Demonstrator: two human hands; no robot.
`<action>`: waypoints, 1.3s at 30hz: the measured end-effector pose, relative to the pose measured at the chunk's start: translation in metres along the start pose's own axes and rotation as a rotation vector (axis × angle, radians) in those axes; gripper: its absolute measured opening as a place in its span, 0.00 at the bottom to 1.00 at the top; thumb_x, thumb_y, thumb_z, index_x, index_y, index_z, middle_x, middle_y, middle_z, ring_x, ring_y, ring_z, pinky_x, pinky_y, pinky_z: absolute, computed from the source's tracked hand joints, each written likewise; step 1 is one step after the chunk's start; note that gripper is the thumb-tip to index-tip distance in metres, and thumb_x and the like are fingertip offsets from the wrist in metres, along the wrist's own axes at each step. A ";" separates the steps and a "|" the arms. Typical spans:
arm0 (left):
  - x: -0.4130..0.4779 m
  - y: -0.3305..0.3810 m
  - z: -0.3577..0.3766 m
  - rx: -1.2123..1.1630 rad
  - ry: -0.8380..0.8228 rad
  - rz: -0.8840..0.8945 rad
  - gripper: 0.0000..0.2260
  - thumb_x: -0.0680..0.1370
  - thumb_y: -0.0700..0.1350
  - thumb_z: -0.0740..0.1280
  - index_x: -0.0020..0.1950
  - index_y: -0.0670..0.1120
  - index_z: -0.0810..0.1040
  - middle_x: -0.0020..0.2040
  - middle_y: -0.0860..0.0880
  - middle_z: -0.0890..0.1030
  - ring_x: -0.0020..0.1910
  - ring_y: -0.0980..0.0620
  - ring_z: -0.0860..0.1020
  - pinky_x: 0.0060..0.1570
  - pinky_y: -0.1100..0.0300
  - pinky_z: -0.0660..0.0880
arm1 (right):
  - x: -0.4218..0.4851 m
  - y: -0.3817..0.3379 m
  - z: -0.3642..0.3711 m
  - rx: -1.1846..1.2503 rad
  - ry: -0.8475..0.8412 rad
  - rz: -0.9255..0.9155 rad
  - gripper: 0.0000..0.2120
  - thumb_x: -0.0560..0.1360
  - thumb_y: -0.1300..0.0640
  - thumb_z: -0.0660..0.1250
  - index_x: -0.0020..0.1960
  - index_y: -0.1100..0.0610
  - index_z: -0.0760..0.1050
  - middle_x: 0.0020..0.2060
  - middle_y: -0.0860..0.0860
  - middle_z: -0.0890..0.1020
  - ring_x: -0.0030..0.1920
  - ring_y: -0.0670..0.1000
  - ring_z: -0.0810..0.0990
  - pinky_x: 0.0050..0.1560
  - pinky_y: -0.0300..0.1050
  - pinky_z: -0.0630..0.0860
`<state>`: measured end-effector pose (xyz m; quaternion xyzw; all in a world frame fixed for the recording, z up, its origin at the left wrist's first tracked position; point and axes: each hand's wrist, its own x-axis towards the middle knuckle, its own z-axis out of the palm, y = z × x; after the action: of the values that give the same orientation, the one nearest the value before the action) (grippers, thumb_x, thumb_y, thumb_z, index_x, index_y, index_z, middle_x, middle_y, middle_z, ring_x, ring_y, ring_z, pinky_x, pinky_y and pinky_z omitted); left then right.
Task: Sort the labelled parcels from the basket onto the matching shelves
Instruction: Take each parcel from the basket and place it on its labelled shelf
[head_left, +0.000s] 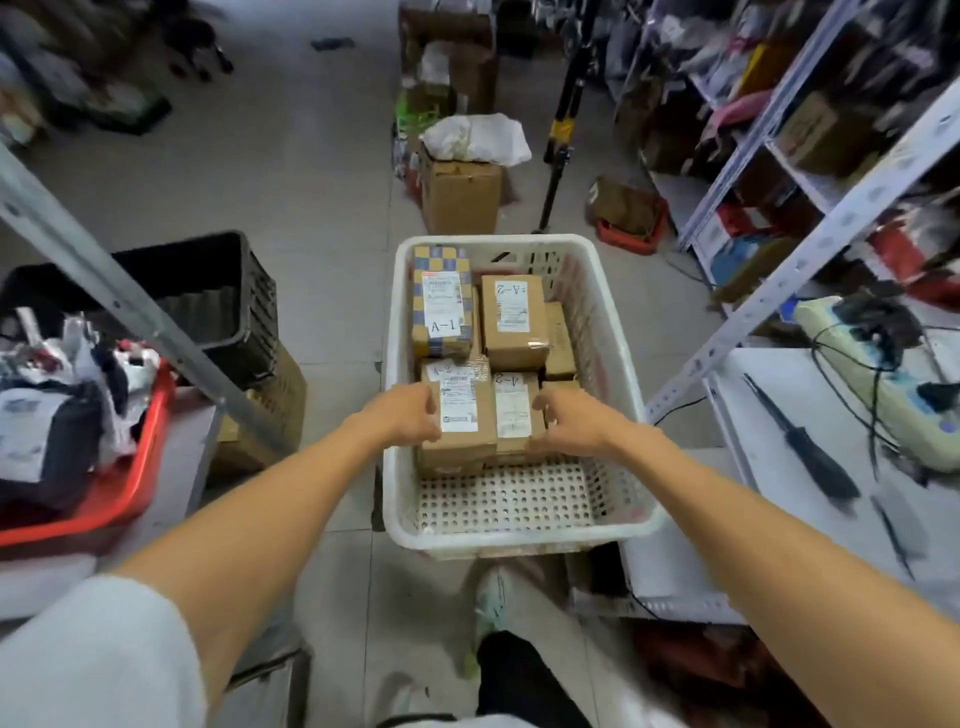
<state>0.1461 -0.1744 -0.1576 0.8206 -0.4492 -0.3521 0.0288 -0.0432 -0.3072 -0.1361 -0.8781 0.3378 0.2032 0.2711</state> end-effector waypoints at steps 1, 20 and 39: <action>0.010 -0.002 -0.006 -0.007 0.006 -0.029 0.19 0.71 0.48 0.72 0.60 0.46 0.74 0.58 0.48 0.78 0.53 0.48 0.77 0.54 0.52 0.76 | 0.015 0.004 -0.005 0.000 -0.021 -0.005 0.32 0.72 0.47 0.70 0.71 0.57 0.65 0.67 0.55 0.73 0.63 0.54 0.73 0.60 0.49 0.74; 0.190 -0.054 -0.043 -0.471 0.161 -0.192 0.12 0.73 0.40 0.69 0.56 0.44 0.74 0.50 0.48 0.76 0.47 0.51 0.74 0.43 0.59 0.69 | 0.288 -0.002 -0.031 0.572 0.037 0.221 0.24 0.74 0.53 0.71 0.65 0.61 0.69 0.53 0.54 0.77 0.48 0.52 0.76 0.46 0.44 0.72; 0.231 -0.122 -0.054 -0.633 0.221 -0.193 0.14 0.75 0.41 0.67 0.60 0.47 0.74 0.53 0.50 0.78 0.48 0.53 0.76 0.45 0.62 0.69 | 0.370 -0.050 -0.003 1.108 0.141 0.526 0.12 0.71 0.62 0.75 0.45 0.56 0.71 0.42 0.49 0.80 0.38 0.46 0.80 0.29 0.38 0.77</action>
<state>0.3471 -0.2910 -0.2887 0.8429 -0.2321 -0.3843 0.2967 0.2472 -0.4564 -0.3166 -0.5053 0.6156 -0.0011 0.6048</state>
